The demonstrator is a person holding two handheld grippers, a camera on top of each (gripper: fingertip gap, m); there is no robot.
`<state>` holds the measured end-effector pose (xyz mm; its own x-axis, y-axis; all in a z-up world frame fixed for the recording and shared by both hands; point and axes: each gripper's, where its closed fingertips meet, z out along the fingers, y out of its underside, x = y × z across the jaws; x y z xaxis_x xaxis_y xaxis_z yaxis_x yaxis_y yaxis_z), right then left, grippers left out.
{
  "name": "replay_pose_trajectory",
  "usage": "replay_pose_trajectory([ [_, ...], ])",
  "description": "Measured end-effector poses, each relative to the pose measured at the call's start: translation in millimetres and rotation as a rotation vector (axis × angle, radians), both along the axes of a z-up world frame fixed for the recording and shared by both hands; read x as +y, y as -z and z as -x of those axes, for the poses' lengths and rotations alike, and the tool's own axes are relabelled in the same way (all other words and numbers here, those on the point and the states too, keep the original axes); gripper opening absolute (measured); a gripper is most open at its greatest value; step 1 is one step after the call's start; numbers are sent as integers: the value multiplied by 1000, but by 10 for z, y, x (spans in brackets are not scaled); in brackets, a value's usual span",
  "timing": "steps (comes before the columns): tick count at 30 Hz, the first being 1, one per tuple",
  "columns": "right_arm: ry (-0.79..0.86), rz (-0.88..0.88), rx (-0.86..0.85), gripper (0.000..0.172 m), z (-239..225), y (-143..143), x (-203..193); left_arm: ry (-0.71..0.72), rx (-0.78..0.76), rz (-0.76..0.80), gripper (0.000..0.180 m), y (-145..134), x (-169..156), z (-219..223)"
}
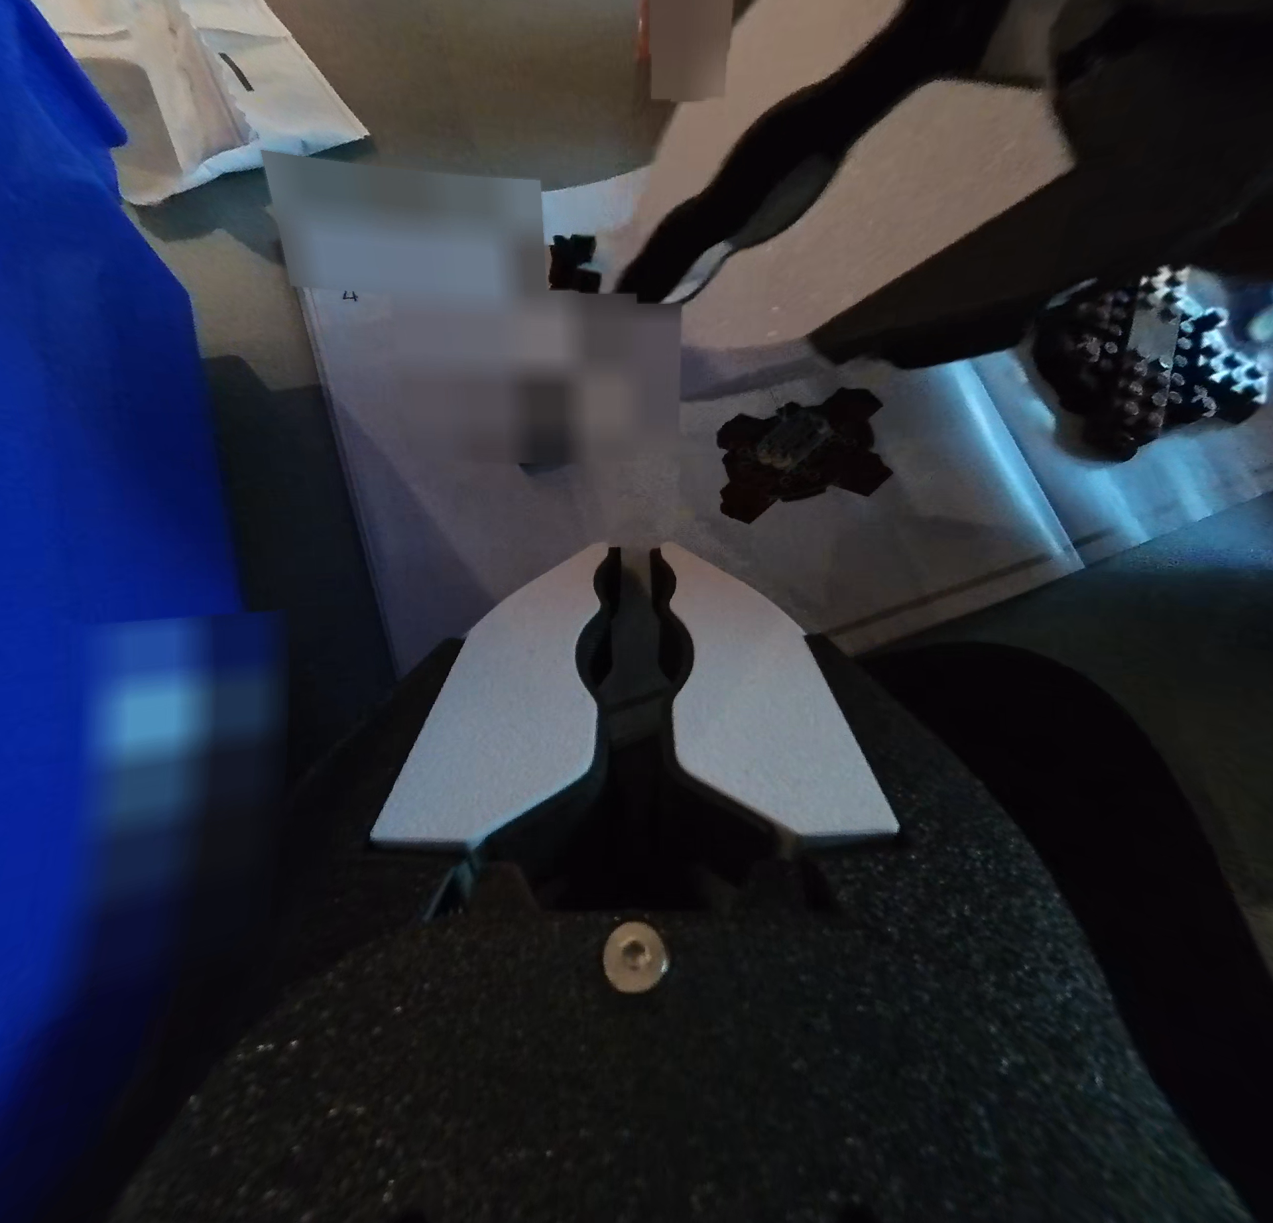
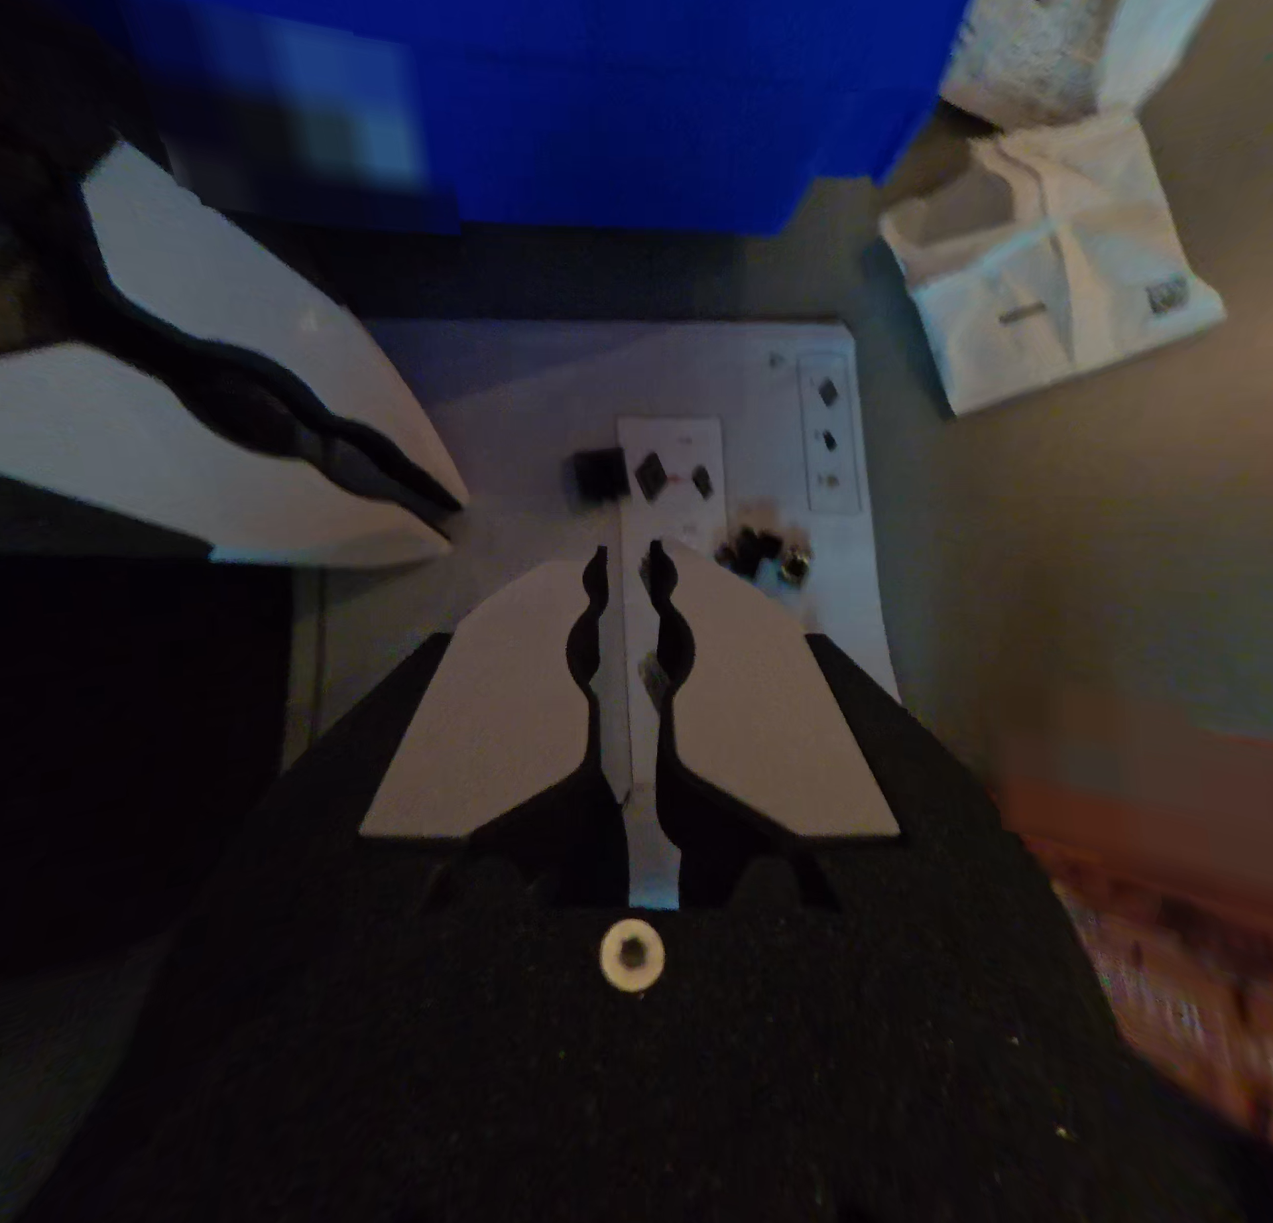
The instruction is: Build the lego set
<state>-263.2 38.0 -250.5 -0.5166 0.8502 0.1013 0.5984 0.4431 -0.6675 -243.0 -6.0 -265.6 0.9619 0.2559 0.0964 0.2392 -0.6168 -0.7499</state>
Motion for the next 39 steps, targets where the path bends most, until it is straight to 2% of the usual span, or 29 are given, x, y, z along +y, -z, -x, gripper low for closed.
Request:
replay_pose_trajectory([
  [5,42,70,9,12,-99,52,-4,3,0,0,9,2,2,-2],
  [9,-23,67,45,16,72,63,-137,4,0,0,8,3,3,-1],
  [15,-77,60,-16,13,186,158,-227,3,2,1,8,3,4,1],
  [18,-58,70,11,9,130,90,-194,7,6,1,9,3,7,-3],
  [21,-31,112,39,9,-69,-108,-160,36,-10,-10,16,-9,17,-45],
  [24,-51,139,62,8,-380,-327,-177,153,-34,-152,24,-208,92,-203],
  [26,-127,175,86,9,-637,-511,-275,308,11,-288,29,-432,127,-405],
  [28,-187,191,125,9,-865,-693,-337,504,43,-342,34,-564,94,-692],
  [30,-224,189,146,8,-1059,-818,-363,619,29,-372,38,-679,57,-899],
  [35,-258,182,171,8,-1343,-923,-459,781,16,-454,39,-940,-32,-1214],
  [39,-283,182,175,9,-1468,-922,-555,798,15,-479,32,-1022,-43,-1333],
])
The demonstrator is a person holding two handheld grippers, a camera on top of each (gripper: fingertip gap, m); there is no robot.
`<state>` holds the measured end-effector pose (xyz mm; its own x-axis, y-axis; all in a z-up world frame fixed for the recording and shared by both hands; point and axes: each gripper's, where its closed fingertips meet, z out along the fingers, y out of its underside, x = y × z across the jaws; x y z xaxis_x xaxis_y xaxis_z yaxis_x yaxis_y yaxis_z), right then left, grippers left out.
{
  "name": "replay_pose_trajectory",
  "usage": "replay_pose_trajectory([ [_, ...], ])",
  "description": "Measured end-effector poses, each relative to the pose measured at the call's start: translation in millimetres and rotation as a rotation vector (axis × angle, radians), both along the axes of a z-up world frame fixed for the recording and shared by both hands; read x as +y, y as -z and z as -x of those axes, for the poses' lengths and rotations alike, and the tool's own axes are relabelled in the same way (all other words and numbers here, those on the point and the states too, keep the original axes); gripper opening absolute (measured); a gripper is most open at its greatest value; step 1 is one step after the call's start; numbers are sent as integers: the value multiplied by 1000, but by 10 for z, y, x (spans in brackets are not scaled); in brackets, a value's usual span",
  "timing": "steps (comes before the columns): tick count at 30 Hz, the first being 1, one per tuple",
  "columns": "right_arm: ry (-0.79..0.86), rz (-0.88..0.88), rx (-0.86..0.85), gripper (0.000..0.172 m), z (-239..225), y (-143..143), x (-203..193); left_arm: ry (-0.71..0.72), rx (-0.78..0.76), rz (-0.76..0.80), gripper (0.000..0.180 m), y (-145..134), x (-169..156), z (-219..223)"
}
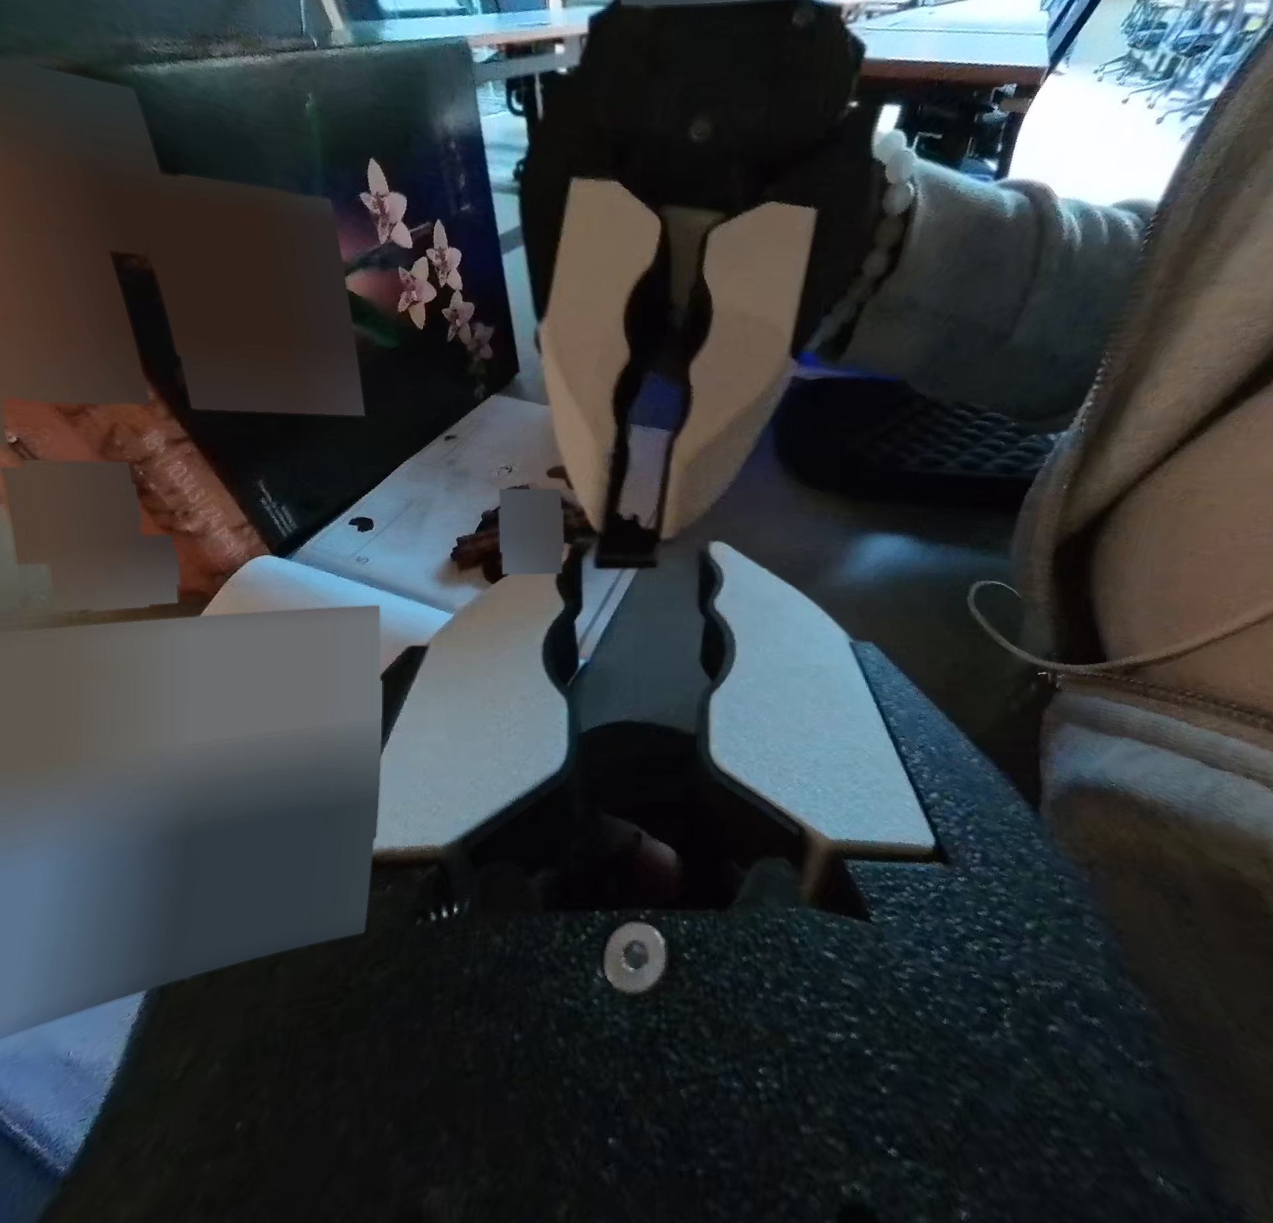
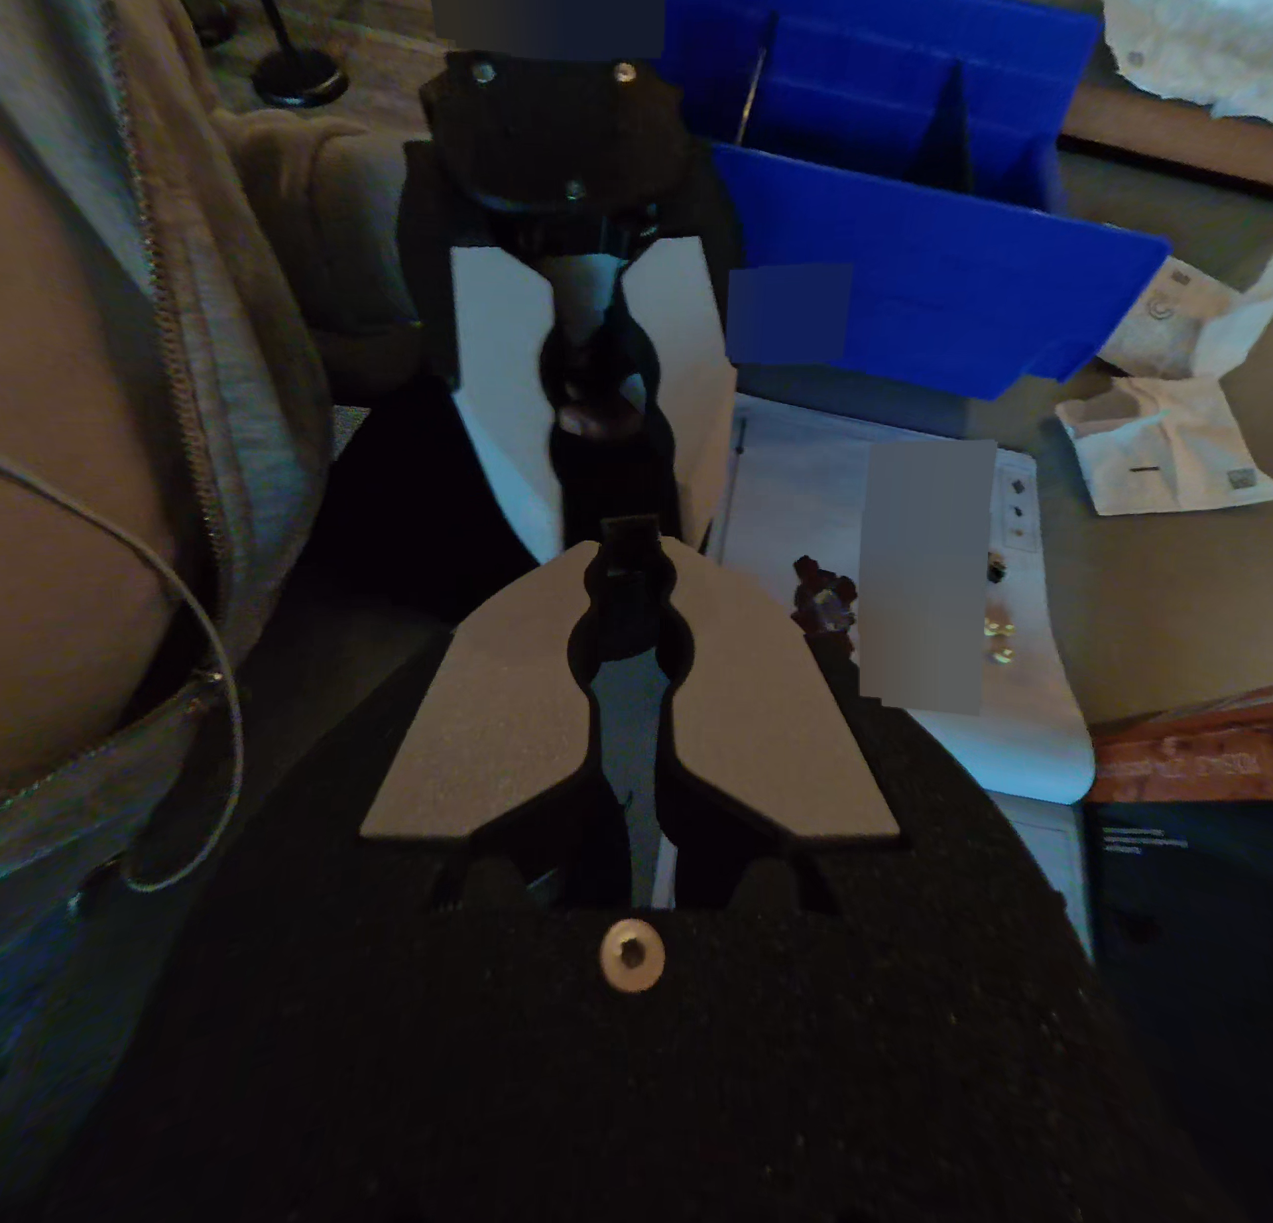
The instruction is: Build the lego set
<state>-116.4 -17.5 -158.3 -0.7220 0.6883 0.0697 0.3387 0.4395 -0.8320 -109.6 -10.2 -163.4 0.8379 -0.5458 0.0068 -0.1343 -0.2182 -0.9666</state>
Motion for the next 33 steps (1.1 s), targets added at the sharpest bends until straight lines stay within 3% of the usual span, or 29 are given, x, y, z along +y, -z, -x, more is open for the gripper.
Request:
replay_pose_trajectory([
  [6,-4,14,1,9,-83,1,-23,33,30,10,17,40,5,-98],
  [19,47,126,-16,11,-150,-76,71,84,9,-19,16,62,-11,-103],
  [33,-32,46,-64,2,-188,145,1,158,-107,36,16,136,-38,-186],
])
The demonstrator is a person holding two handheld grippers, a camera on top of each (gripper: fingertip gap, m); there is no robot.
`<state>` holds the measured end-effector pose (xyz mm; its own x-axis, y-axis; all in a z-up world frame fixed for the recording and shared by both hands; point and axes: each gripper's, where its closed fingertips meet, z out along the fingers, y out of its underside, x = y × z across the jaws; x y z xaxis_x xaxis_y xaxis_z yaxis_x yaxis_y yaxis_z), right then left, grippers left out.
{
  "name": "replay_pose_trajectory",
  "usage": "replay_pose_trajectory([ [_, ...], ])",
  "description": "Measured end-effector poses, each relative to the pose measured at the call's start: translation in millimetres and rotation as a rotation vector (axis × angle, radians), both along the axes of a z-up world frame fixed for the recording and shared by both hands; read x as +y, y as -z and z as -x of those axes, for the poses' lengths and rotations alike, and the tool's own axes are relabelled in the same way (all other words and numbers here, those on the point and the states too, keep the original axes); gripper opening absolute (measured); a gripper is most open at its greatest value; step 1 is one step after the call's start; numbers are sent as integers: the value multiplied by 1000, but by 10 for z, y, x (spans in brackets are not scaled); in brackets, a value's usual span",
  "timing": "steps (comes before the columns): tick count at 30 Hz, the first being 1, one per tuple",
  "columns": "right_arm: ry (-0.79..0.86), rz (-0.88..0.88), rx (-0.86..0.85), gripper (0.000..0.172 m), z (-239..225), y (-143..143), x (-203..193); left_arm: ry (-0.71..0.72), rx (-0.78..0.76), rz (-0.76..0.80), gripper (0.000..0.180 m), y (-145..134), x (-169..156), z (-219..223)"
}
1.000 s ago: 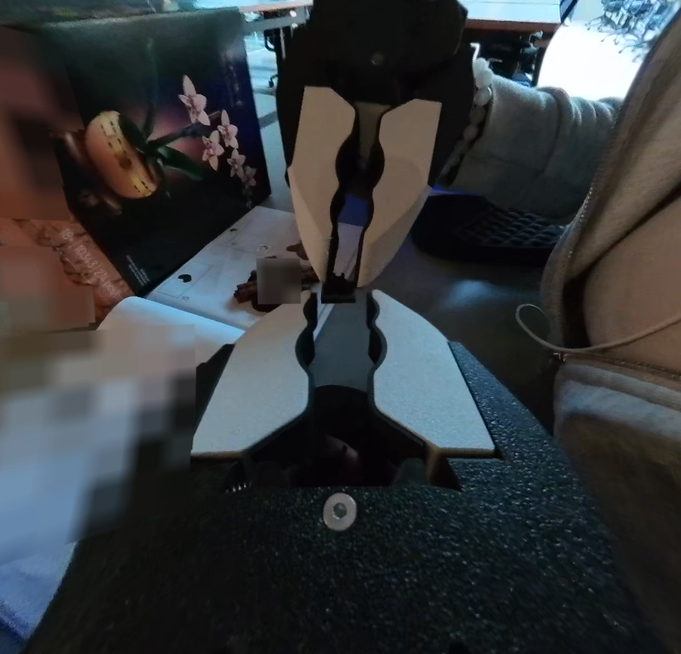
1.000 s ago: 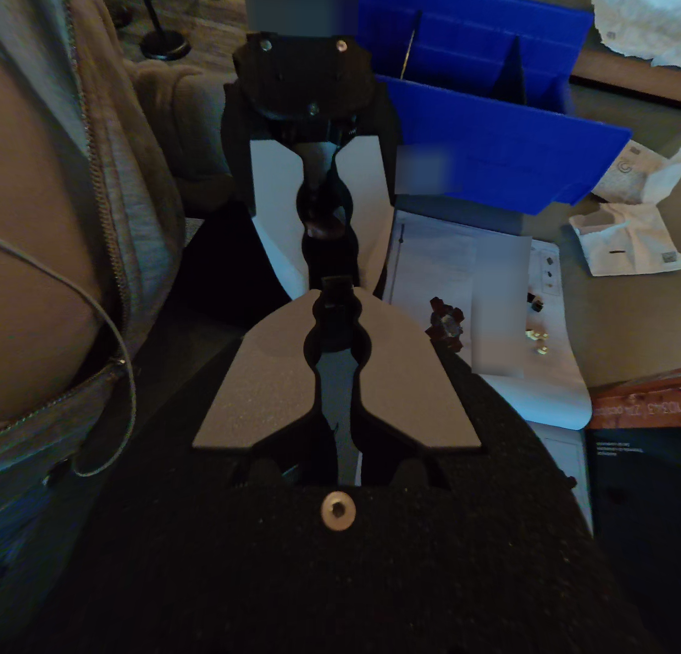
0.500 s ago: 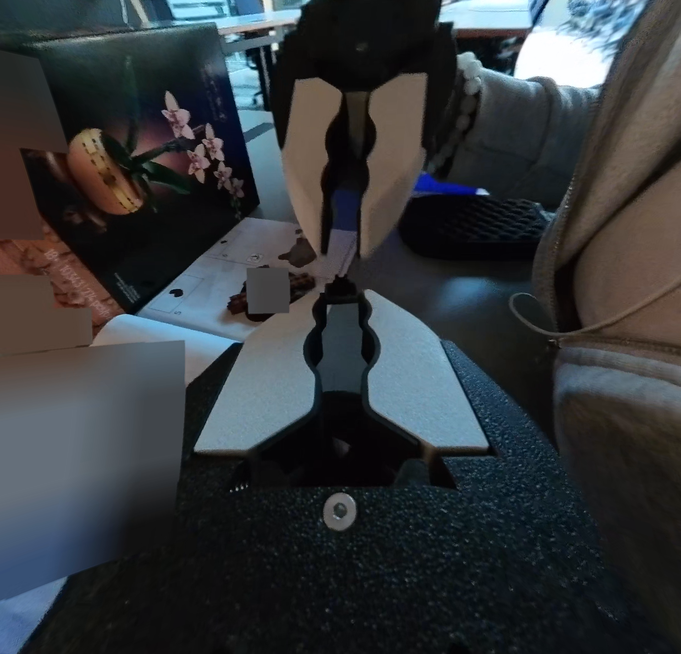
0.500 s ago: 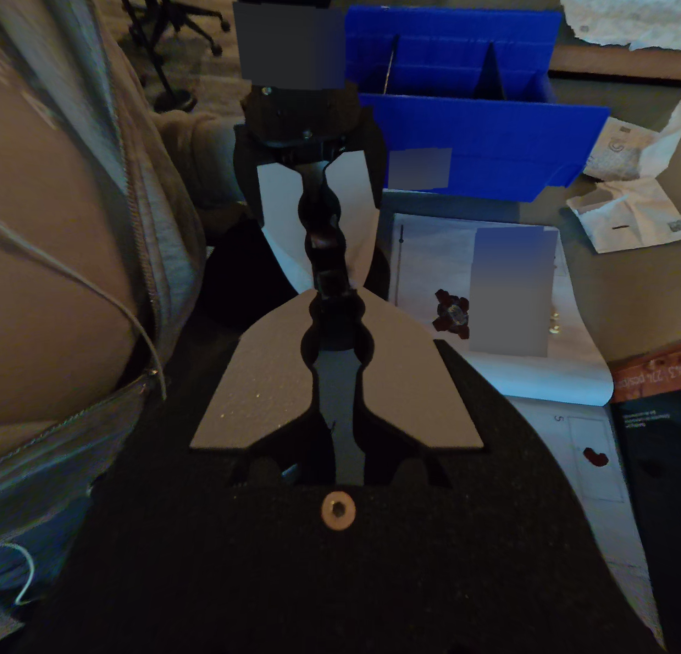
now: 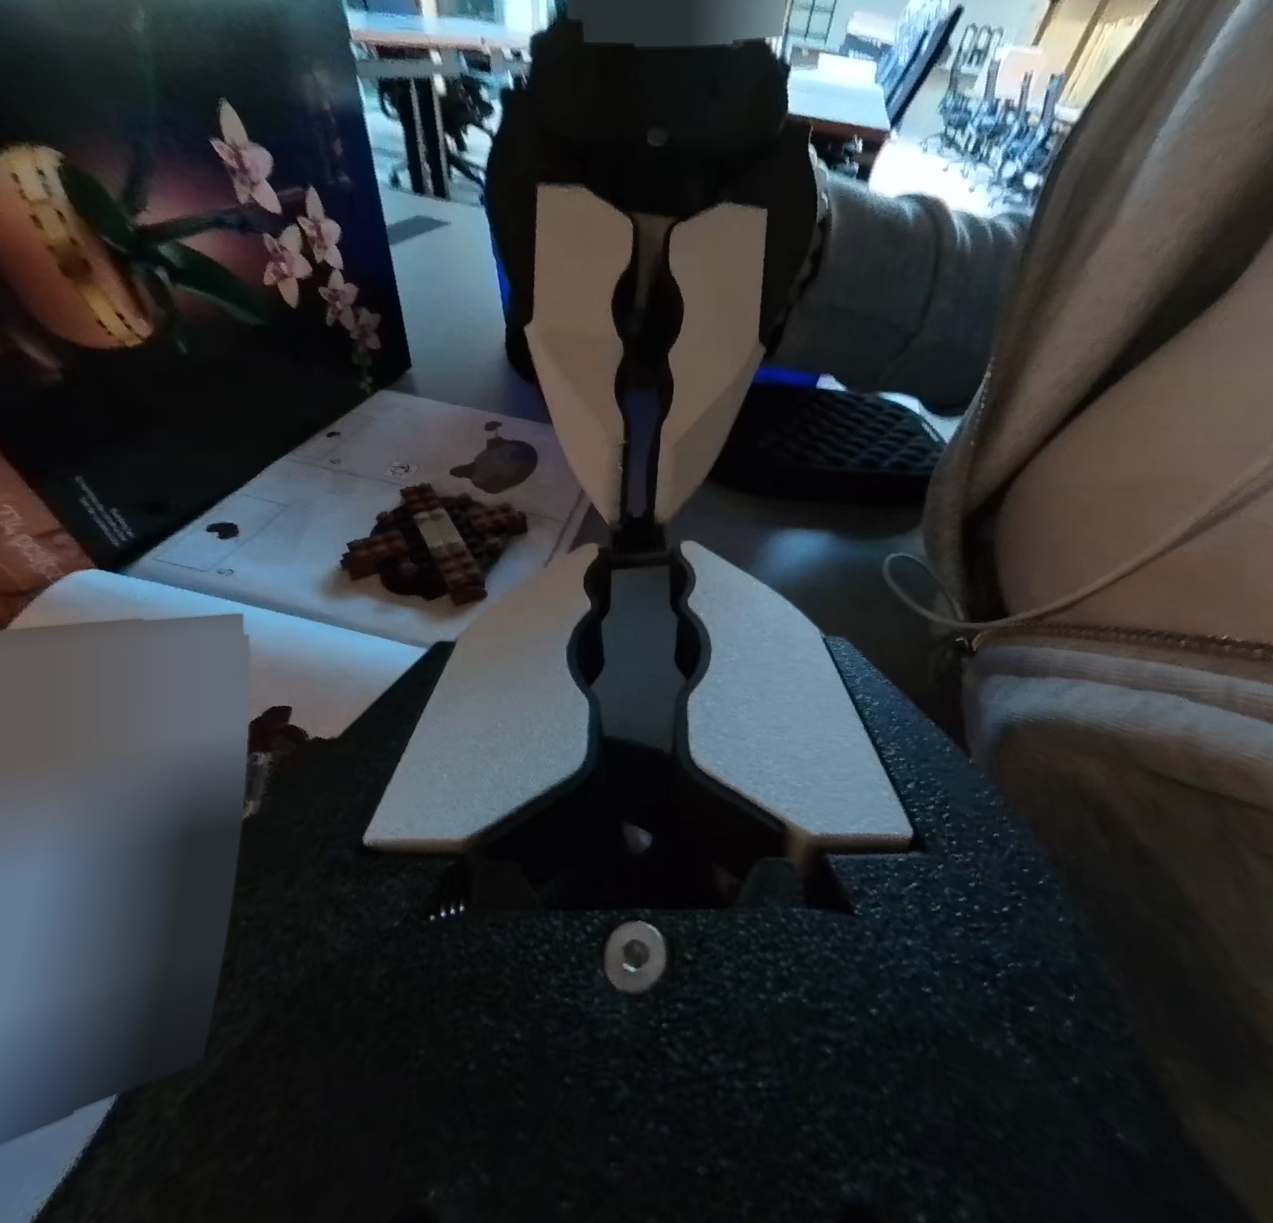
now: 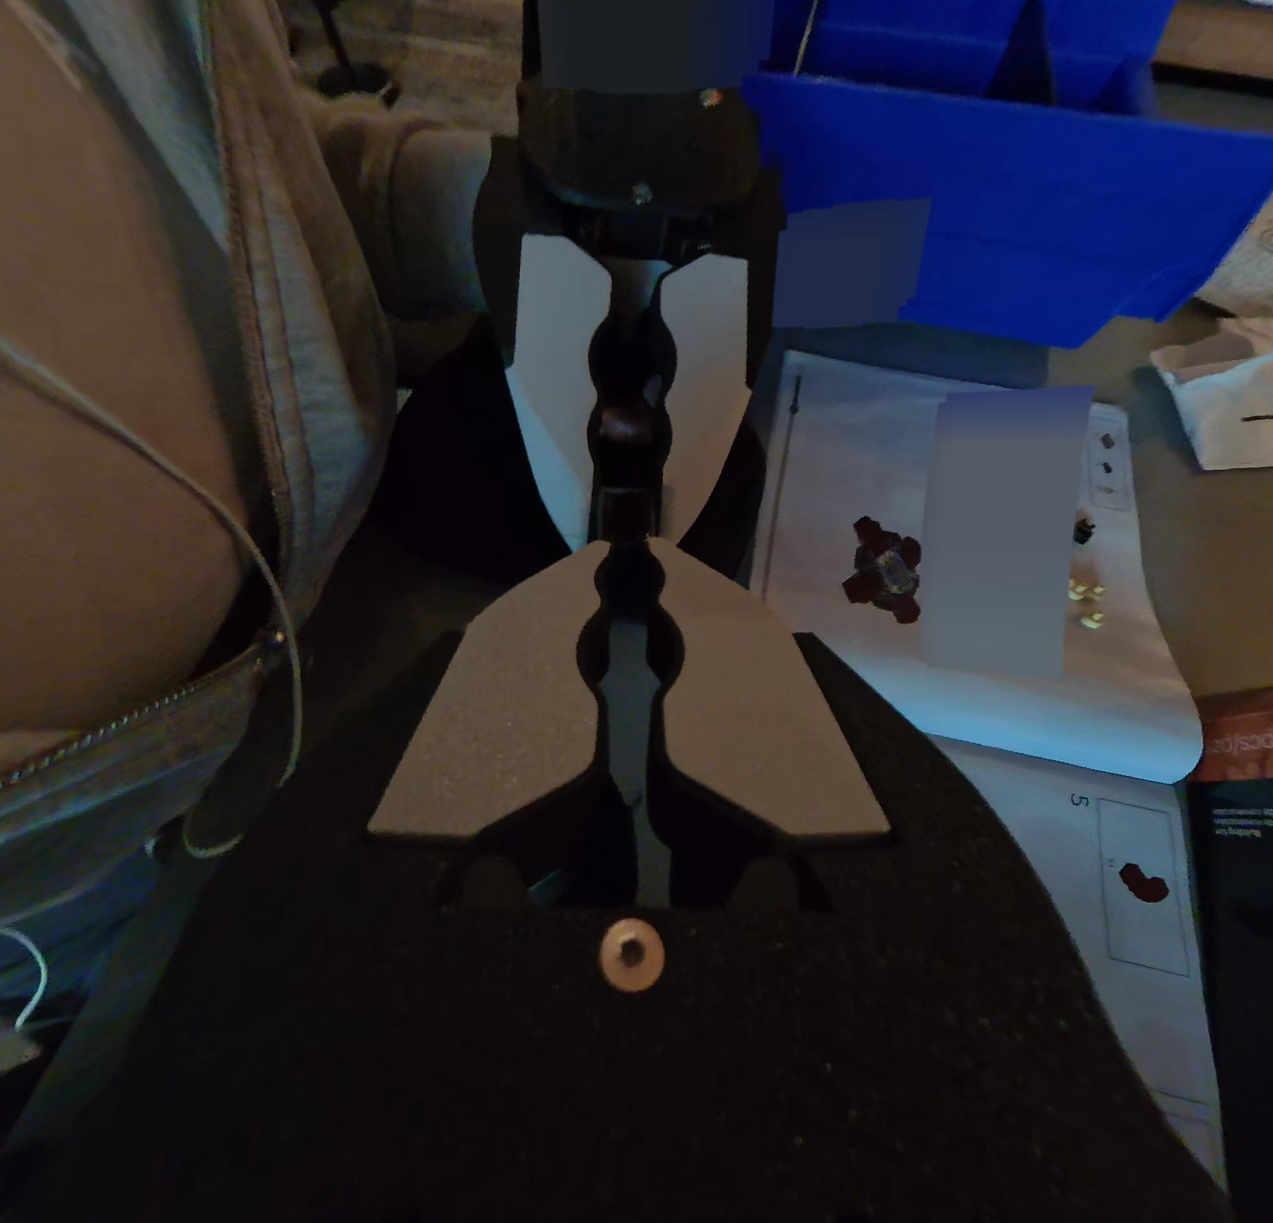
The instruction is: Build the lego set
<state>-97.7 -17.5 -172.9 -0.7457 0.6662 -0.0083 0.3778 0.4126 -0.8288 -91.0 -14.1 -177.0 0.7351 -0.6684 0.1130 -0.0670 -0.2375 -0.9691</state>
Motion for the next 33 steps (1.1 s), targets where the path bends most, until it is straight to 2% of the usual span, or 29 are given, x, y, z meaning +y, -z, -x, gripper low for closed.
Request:
replay_pose_trajectory([
  [6,32,2,-87,0,-30,131,67,-7,108,95,16,191,32,-13],
  [8,61,187,-37,0,16,-60,14,-18,200,142,16,349,34,-15],
  [9,85,224,-51,0,17,-72,36,-25,239,136,16,379,41,-27],
  [10,123,187,-72,0,4,2,111,-46,245,112,16,347,59,-10],
  [13,177,152,-78,0,-74,107,180,-131,127,78,16,195,108,179],
  [15,194,152,-76,12,-83,116,123,-194,115,66,16,177,133,301],
  [16,228,137,-73,12,-53,122,124,-219,132,55,16,181,145,327],
  [23,602,142,-67,14,249,111,326,-506,481,-84,16,238,284,505],
  [26,684,187,-63,14,336,172,311,-597,639,-140,16,256,325,581],
  [33,761,240,-38,17,461,216,339,-623,823,-214,16,296,351,602],
])
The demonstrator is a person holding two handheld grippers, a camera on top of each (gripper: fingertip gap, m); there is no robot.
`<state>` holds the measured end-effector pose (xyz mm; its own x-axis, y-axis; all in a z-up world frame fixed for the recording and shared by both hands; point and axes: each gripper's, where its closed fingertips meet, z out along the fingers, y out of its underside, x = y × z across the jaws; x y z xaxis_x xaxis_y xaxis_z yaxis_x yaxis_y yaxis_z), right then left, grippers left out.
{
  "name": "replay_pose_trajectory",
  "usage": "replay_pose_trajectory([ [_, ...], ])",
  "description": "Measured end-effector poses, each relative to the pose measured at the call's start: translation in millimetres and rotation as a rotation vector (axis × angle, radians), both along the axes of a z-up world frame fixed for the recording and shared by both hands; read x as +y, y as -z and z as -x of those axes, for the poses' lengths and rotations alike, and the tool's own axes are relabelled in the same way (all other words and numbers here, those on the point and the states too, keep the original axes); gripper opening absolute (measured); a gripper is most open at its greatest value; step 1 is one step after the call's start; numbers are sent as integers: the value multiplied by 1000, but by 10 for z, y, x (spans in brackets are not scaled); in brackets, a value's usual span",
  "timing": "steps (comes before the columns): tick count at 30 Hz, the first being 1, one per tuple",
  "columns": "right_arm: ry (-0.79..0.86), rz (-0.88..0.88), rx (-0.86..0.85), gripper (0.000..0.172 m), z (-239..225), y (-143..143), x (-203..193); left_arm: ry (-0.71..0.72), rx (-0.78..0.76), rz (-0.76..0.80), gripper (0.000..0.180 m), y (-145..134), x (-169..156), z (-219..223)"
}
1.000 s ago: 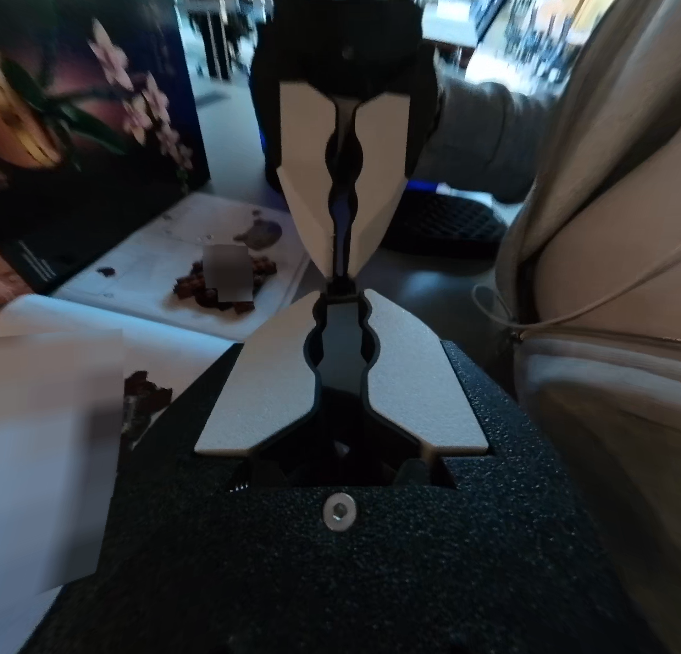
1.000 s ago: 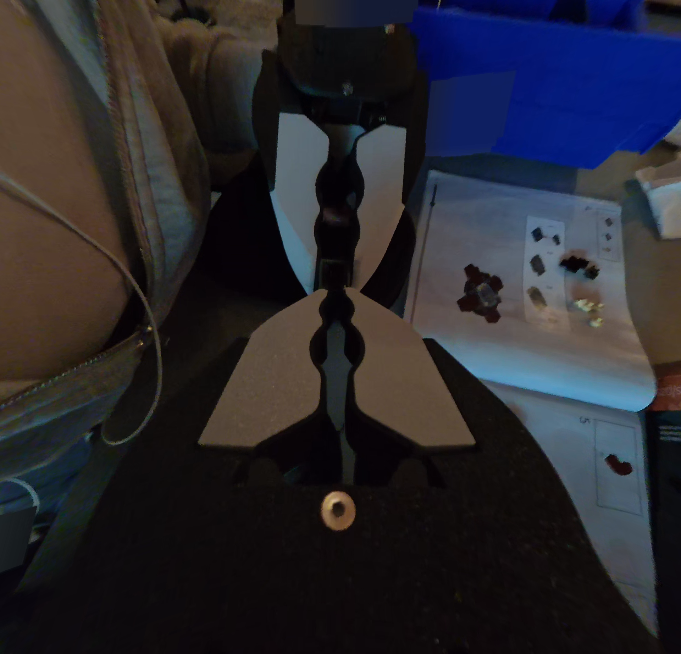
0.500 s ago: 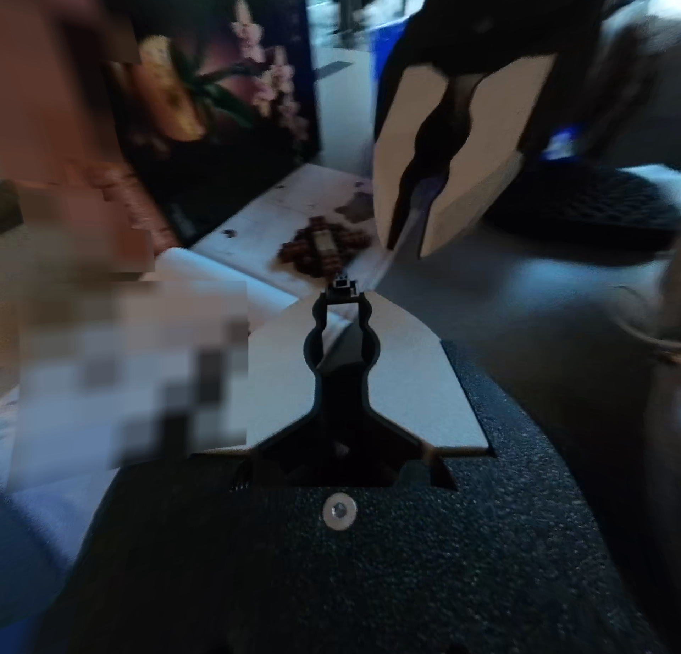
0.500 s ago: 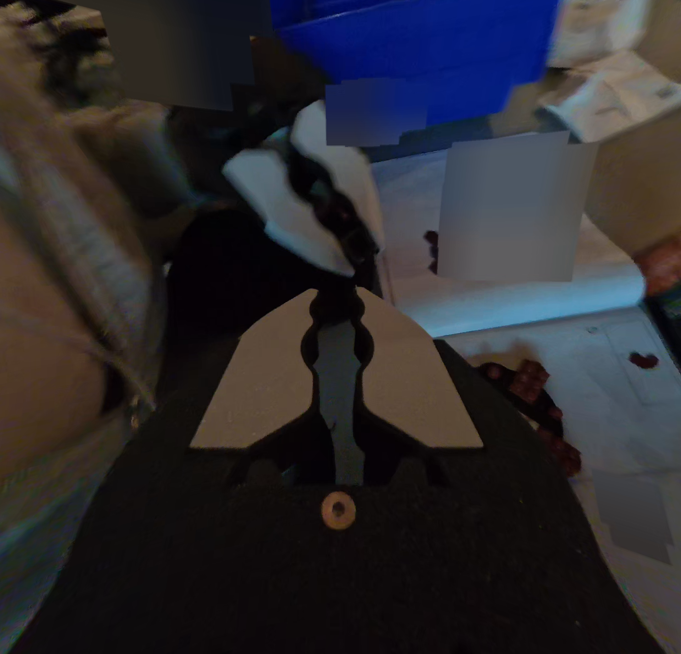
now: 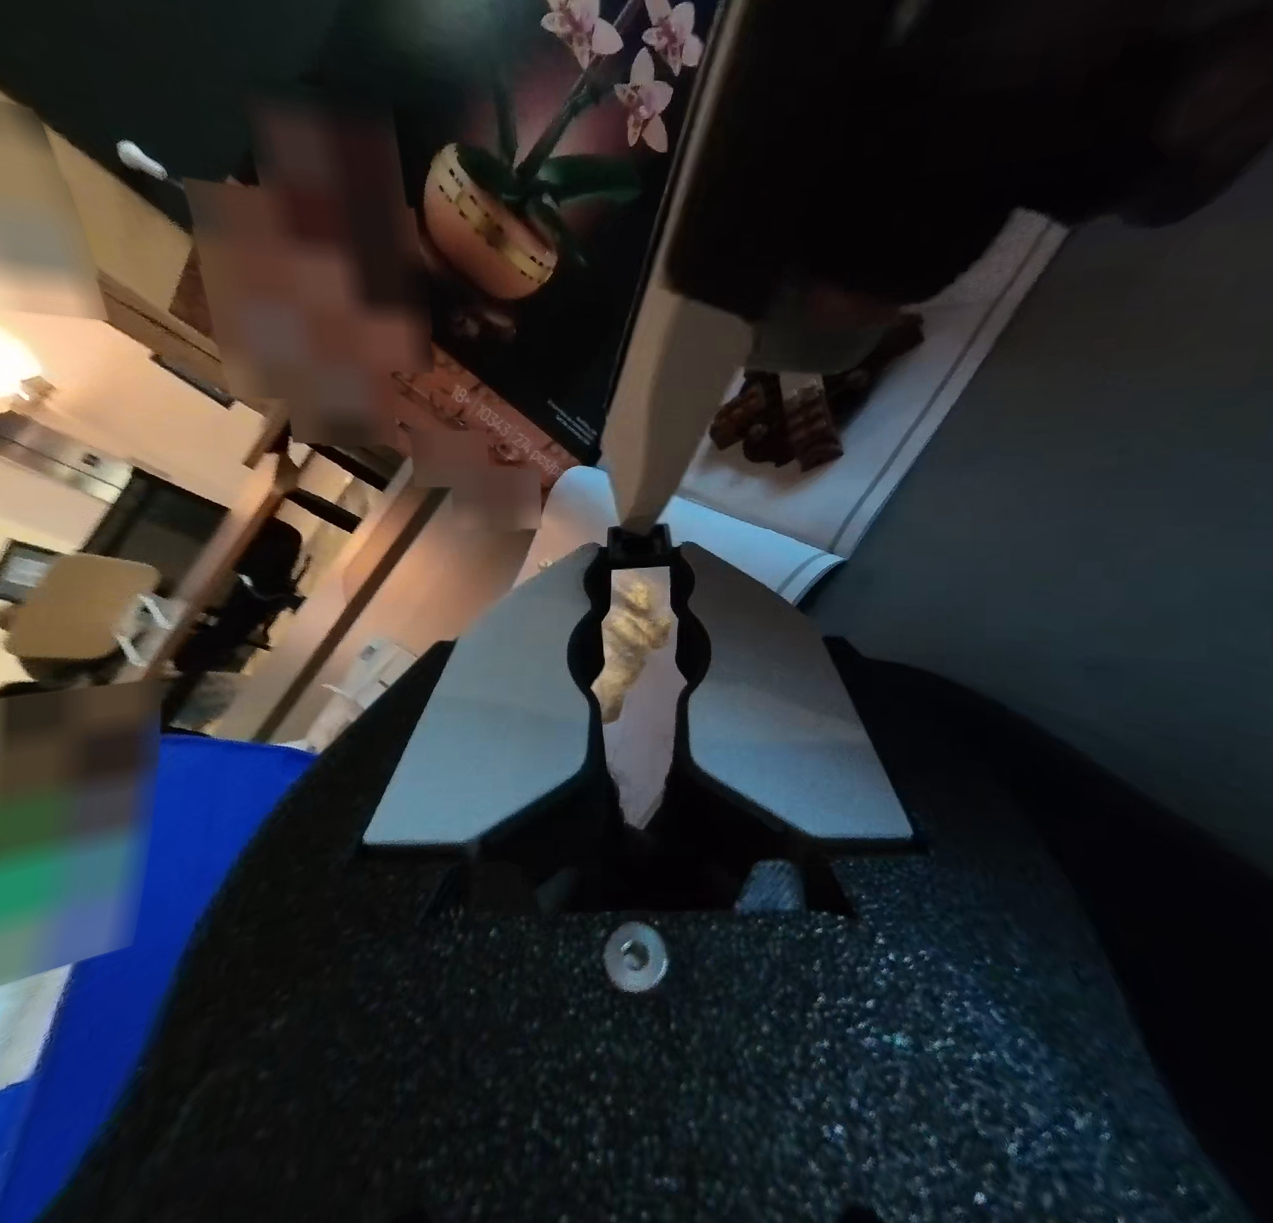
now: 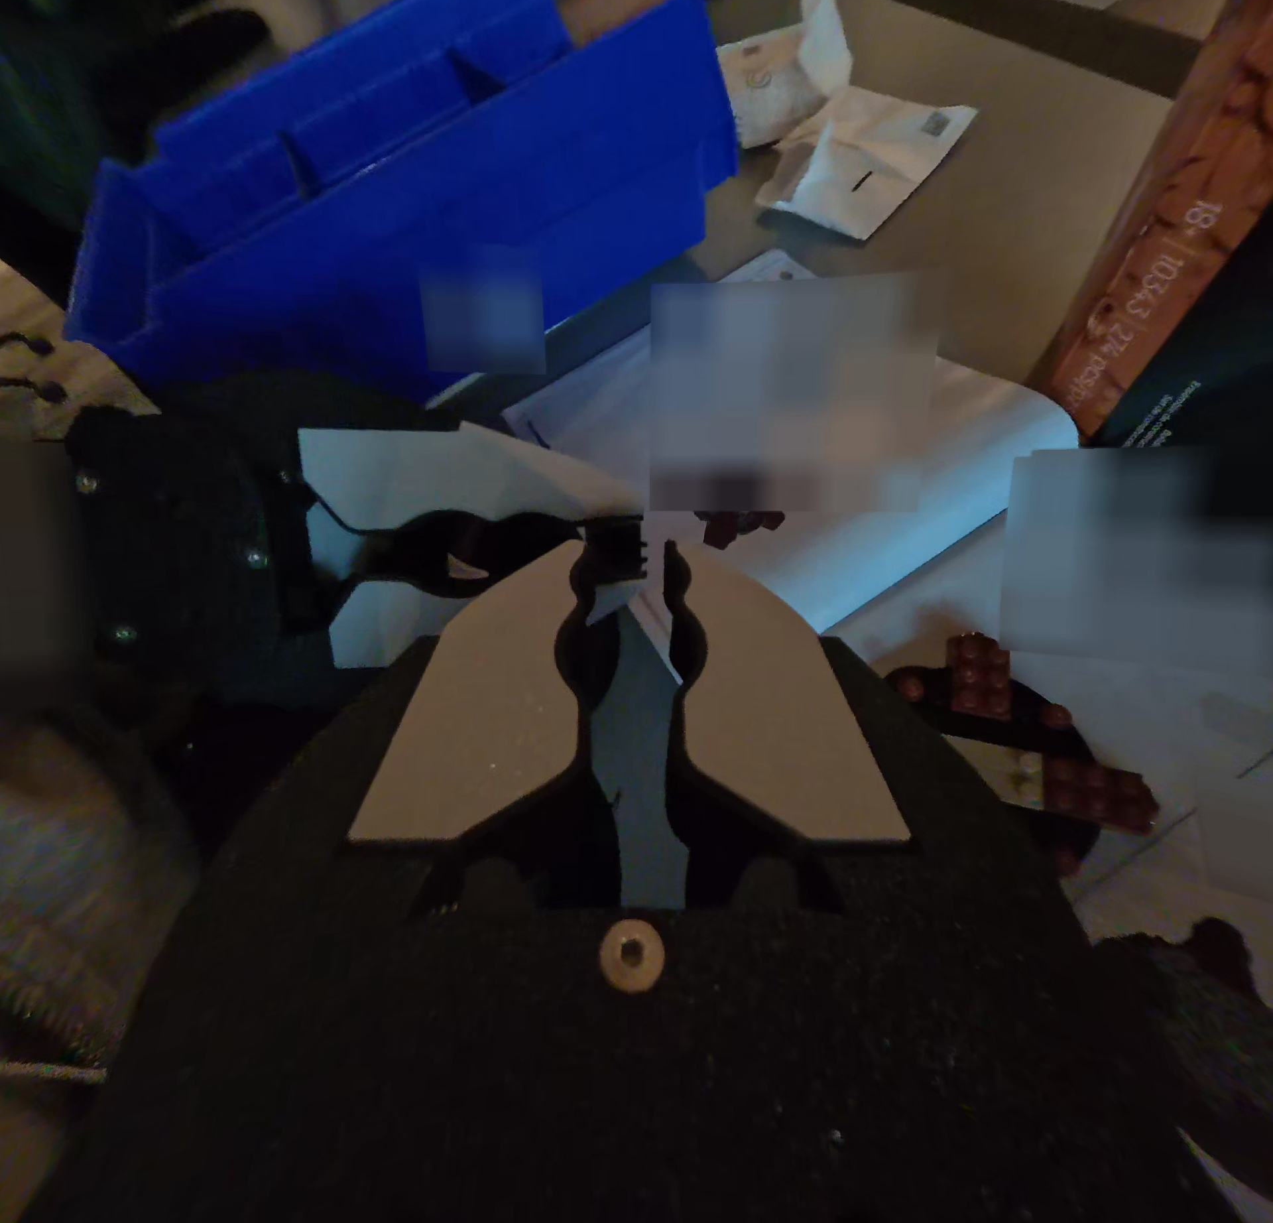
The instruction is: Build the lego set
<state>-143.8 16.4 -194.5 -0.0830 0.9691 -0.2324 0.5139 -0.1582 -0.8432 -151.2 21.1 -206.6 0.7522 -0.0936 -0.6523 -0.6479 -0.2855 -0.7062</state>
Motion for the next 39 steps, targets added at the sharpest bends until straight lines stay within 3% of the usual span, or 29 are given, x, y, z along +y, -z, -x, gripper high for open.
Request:
replay_pose_trajectory([
  [18,-90,-29,-27,10,-22,162,-51,54,121,26,16,102,-13,-61],
  [27,-52,-193,129,10,47,127,-30,43,-36,58,16,124,0,-6],
  [32,-16,-245,261,10,96,10,-45,46,-205,66,16,84,1,48],
  [35,4,-230,278,9,101,-3,-17,45,-333,57,15,30,4,111],
  [39,18,-129,268,10,46,-36,75,51,-310,39,16,32,-14,140],
])
